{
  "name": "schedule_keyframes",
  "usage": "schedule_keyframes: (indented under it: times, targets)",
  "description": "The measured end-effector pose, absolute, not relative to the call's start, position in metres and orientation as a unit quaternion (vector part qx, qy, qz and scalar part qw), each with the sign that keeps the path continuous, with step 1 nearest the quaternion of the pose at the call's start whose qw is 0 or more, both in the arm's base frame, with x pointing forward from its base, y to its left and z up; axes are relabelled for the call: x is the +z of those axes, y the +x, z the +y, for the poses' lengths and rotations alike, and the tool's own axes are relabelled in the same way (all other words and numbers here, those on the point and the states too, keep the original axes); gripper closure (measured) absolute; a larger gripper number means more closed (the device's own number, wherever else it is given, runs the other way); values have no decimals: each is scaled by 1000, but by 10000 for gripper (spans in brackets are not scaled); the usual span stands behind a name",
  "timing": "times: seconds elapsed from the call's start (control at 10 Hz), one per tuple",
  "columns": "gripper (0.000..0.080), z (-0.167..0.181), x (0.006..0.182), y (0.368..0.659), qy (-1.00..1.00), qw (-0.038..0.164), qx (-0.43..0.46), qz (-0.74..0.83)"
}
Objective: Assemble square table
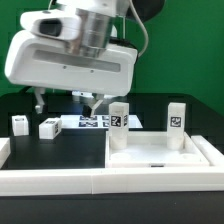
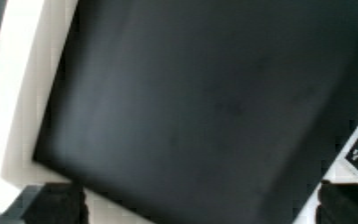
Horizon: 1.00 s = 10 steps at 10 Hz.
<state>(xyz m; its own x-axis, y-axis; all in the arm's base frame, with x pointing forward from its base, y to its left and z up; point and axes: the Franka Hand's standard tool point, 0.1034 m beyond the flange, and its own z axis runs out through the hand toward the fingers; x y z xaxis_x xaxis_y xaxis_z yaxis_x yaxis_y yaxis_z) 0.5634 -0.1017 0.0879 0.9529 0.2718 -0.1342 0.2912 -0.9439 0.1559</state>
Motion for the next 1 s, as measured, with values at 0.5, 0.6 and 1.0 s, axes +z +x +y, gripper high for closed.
schedule_keyframes:
  times: [0.5,0.6,1.0]
  targets:
    - [151,-109,75,549,997,49,-56,-16]
    - [151,-111,75,548,997,49,-56,-18]
    - [151,-142,69,520,991,0,-85,-102]
